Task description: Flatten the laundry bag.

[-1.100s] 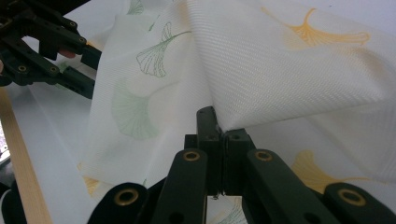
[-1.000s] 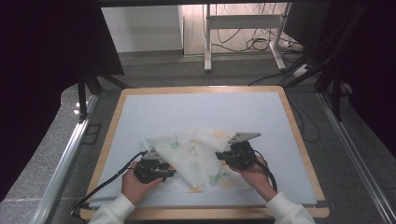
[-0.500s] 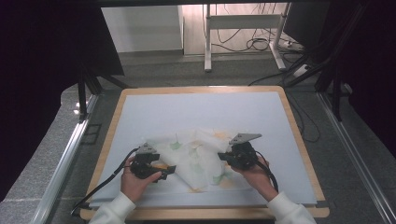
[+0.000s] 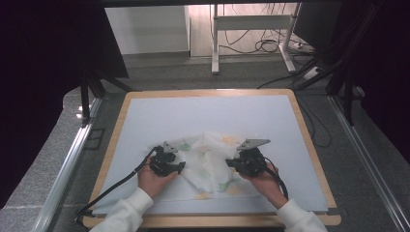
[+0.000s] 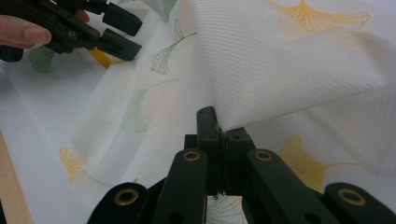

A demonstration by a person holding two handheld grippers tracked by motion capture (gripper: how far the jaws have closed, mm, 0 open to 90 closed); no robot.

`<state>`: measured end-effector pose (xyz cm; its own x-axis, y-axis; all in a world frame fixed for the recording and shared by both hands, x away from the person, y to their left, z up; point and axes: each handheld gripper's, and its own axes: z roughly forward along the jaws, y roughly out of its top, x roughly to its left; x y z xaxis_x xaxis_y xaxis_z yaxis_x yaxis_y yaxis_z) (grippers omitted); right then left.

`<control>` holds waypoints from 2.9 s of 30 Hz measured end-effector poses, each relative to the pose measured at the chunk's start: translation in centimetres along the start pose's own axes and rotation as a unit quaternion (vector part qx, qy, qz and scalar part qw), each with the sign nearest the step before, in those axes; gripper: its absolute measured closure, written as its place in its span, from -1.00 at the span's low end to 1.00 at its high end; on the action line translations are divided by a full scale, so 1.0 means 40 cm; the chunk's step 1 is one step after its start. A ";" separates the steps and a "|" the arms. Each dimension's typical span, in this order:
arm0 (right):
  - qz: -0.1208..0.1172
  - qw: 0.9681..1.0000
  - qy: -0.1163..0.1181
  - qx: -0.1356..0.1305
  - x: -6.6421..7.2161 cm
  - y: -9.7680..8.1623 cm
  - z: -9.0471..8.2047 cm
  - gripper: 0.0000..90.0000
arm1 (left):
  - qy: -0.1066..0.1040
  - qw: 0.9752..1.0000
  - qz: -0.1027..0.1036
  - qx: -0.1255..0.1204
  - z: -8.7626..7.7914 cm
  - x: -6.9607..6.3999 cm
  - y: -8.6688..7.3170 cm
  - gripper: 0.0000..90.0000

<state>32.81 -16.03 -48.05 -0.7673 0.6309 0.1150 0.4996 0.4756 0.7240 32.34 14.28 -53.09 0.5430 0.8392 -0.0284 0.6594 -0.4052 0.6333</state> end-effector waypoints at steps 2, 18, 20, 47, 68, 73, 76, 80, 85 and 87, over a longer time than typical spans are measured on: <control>0.000 1.000 0.000 0.000 0.001 0.000 0.001 0.96 | 0.001 1.000 0.003 -0.003 0.001 0.003 0.001 0.45; 0.007 1.000 0.008 -0.007 -0.008 0.002 -0.020 0.96 | -0.075 0.997 -0.010 -0.029 -0.035 0.033 -0.006 0.99; 0.010 1.000 0.011 -0.014 -0.011 0.006 -0.029 0.96 | -0.091 0.995 -0.022 -0.044 -0.060 0.034 -0.004 0.99; 0.023 0.998 0.008 -0.051 -0.076 0.145 -0.006 0.91 | -0.123 0.985 -0.081 -0.092 -0.102 0.129 0.089 0.99; 0.084 0.991 -0.063 -0.088 -0.280 0.197 0.064 0.11 | -0.072 0.989 -0.044 -0.124 -0.079 0.166 0.116 0.06; 0.034 0.997 -0.047 -0.047 -0.200 0.145 0.022 -0.02 | -0.088 0.992 -0.019 -0.088 -0.075 0.115 0.066 -0.05; 0.017 0.999 -0.027 -0.018 -0.148 0.088 0.026 -0.04 | -0.094 0.994 -0.001 -0.057 -0.062 0.079 0.015 -0.08; 0.010 1.000 -0.006 0.011 -0.112 0.037 0.052 -0.04 | -0.083 0.996 0.001 -0.020 -0.033 0.075 -0.013 -0.08; 0.007 0.999 -0.001 0.038 -0.103 -0.008 0.080 -0.04 | -0.070 0.997 0.000 -0.014 -0.015 0.084 -0.032 -0.09; 0.009 0.999 -0.006 0.046 -0.106 -0.022 0.085 -0.05 | -0.068 0.998 -0.003 -0.016 -0.013 0.087 -0.034 -0.09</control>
<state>36.98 -17.04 -51.51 -0.7532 0.6470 0.1185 0.5481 0.5177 0.6570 33.05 17.94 -53.65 0.6057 0.7841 -0.1351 0.6469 -0.3864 0.6574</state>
